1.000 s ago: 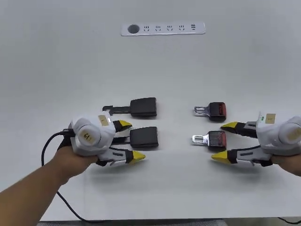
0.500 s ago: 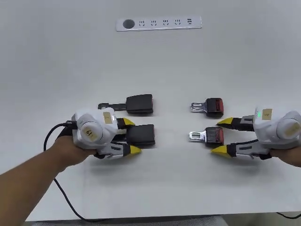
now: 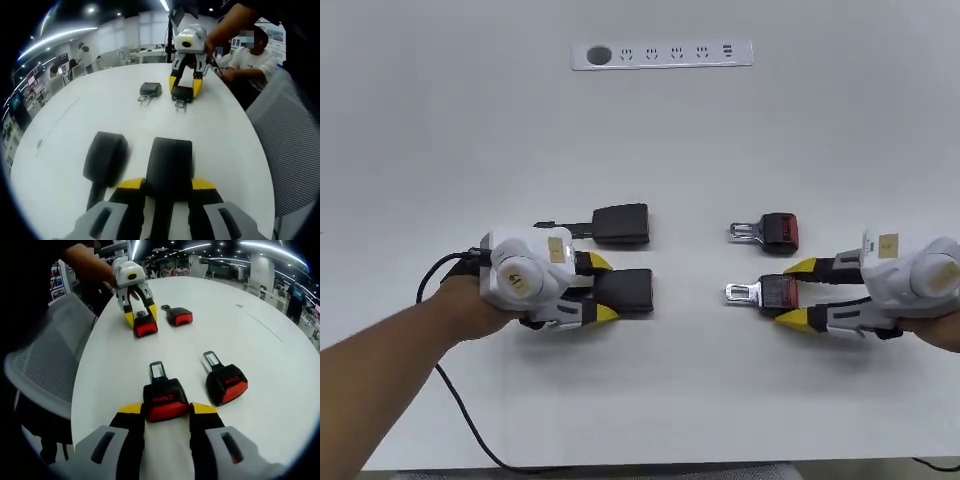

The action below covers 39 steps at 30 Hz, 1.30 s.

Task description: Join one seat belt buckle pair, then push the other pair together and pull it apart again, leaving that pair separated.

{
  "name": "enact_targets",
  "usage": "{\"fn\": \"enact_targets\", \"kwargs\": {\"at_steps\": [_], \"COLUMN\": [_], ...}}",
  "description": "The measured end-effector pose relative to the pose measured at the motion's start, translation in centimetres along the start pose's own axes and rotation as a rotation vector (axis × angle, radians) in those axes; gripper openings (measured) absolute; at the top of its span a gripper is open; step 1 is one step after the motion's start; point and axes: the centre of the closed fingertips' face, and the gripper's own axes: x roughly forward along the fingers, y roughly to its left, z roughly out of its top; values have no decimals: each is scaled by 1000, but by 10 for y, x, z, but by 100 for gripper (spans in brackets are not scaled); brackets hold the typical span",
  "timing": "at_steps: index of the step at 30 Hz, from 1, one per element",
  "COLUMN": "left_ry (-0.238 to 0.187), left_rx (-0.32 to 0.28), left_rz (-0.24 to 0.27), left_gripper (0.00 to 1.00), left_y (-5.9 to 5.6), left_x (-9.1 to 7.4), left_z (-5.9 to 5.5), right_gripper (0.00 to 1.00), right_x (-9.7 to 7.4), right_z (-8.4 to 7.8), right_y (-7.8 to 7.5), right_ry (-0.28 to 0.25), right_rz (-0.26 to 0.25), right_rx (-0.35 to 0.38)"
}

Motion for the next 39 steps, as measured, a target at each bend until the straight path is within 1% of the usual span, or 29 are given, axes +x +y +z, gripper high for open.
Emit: {"fn": "enact_targets", "kwargs": {"at_steps": [6,12,18,19,22,26,32,39], "left_ry": [11,20,32,33,39,45,52,56], "left_rx": [-1,-5,-9,-10,-13,-8,-8,-14], "left_rz": [-7,-7,-6,-6,-8,-14,-15,-14], "left_gripper": [34,34,34,34,34,34,34,34], "left_y": [-1,-1,-1,-1,-2,-3,-3,-2], "left_x": [1,2,2,2,2,2,3,3], "left_z": [-2,-3,-3,-3,-2,-2,-2,-1], "right_gripper": [33,33,33,33,33,32,32,32], "right_x": [5,13,22,22,26,30,36,52], "right_z": [2,10,24,23,28,32,39,47], "right_y": [0,4,9,8,11,8,12,17], "right_ry": [9,5,-3,-3,-9,-19,-43,-63], "right_rz": [5,10,14,16,20,28,34,52], "right_rx": [-1,-3,-4,-5,-11,-11,-8,-16]}}
